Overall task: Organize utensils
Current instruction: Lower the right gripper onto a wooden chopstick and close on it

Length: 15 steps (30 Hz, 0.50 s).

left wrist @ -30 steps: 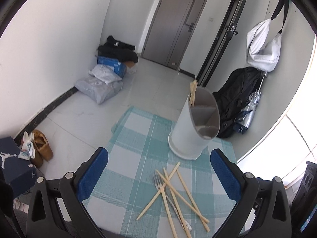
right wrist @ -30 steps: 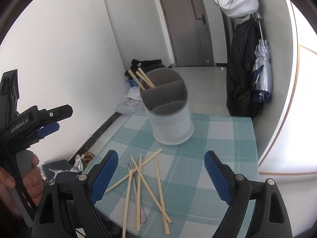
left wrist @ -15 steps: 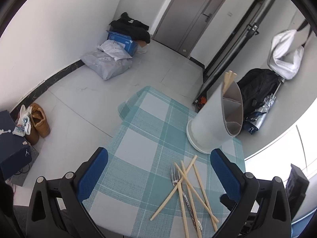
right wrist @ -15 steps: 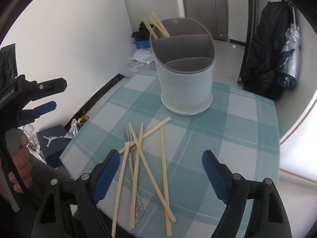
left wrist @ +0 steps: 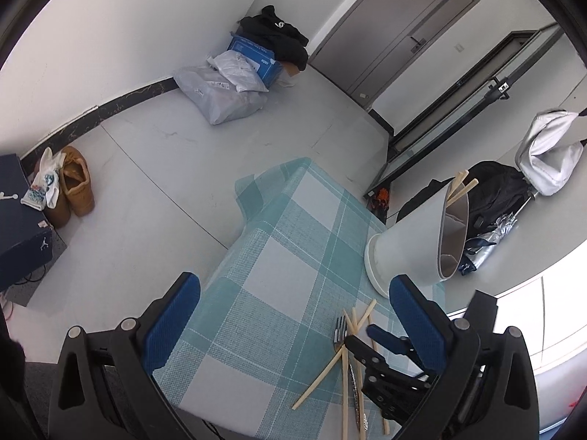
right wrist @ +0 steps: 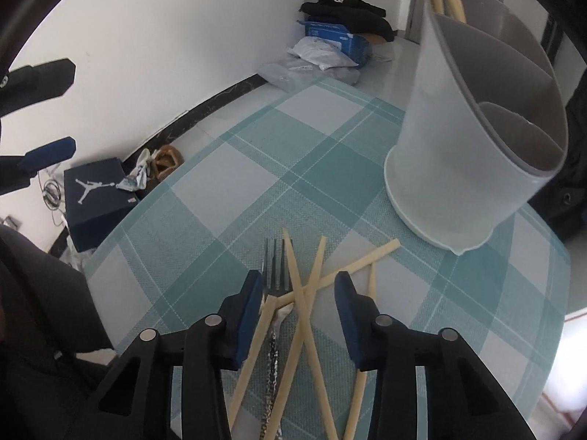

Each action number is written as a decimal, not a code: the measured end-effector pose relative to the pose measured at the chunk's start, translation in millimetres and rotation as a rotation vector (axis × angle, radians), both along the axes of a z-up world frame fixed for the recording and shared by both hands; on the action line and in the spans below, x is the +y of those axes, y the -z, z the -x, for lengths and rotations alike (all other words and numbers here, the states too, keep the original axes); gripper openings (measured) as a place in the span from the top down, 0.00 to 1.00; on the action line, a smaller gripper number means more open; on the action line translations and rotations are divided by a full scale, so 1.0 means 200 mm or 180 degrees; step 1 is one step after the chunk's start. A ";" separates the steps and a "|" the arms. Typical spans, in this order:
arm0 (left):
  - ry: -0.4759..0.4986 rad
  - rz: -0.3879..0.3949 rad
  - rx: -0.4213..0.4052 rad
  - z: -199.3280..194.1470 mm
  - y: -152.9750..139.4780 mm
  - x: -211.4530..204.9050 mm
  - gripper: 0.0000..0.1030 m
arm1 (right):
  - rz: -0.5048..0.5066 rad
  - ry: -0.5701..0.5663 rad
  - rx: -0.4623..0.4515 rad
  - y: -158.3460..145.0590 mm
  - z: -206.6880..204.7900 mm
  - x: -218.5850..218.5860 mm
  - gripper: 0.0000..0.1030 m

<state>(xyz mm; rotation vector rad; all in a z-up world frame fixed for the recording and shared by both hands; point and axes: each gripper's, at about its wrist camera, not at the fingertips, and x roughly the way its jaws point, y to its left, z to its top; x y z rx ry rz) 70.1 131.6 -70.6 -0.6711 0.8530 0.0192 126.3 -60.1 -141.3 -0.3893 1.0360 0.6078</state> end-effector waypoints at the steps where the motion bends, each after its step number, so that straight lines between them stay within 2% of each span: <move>1: 0.0019 0.0031 -0.0015 0.00 0.00 0.00 0.02 | 0.0044 -0.0012 0.0000 0.01 -0.01 0.01 0.77; 6: 0.0101 0.0059 -0.0016 0.00 0.00 0.00 0.02 | 0.0135 -0.0121 -0.0087 0.03 0.00 0.07 0.78; 8: 0.0090 0.0053 0.0002 0.00 0.00 0.02 0.02 | 0.0176 -0.0174 -0.0133 0.03 0.01 0.08 0.81; 10: 0.0065 0.0054 0.0025 0.00 0.01 0.03 0.02 | 0.0192 -0.0180 -0.0172 0.02 0.01 0.09 0.93; 11: 0.0048 0.0061 0.0043 0.00 0.01 0.03 0.02 | 0.0191 -0.0171 -0.0179 0.02 0.00 0.09 0.95; 15: 0.0022 0.0072 0.0066 0.00 0.02 0.04 0.02 | 0.0100 -0.0102 -0.0223 -0.01 -0.01 0.05 0.95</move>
